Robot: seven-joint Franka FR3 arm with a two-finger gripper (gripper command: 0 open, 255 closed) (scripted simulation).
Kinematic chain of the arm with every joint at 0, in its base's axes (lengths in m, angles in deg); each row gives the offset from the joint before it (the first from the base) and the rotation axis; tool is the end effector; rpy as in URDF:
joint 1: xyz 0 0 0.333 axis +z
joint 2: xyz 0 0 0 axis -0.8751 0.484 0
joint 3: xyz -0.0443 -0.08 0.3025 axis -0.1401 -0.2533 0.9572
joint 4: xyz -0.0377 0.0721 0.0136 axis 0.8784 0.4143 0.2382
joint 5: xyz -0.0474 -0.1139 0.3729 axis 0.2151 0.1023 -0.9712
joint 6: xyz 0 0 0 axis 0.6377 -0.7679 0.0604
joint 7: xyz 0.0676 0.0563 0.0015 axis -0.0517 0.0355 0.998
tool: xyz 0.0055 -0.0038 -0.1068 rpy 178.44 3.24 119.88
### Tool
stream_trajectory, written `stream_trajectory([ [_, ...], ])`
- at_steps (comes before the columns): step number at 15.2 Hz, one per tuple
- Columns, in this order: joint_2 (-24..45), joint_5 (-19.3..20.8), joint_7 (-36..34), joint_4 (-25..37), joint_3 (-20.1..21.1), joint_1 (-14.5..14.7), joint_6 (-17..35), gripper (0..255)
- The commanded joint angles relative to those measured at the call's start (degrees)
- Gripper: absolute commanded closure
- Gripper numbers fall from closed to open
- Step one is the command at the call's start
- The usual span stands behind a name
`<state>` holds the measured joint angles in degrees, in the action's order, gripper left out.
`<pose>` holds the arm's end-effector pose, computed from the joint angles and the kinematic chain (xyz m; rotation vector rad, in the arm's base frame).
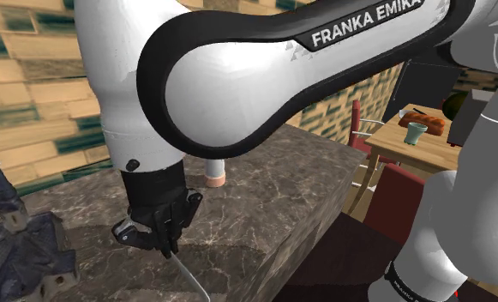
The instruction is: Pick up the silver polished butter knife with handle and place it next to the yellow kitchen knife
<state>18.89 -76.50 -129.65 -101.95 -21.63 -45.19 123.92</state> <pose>0.3648 0.4272 0.4601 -3.1376 0.0101 0.0824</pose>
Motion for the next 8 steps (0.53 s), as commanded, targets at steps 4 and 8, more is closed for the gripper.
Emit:
stream_trajectory([
  [4, 1.30, 0.76, -0.57, -2.70, 0.11, 0.22, 3.82, 255],
  [8, 2.56, 1.53, -1.04, -4.58, 0.11, 0.38, 6.75, 255],
])
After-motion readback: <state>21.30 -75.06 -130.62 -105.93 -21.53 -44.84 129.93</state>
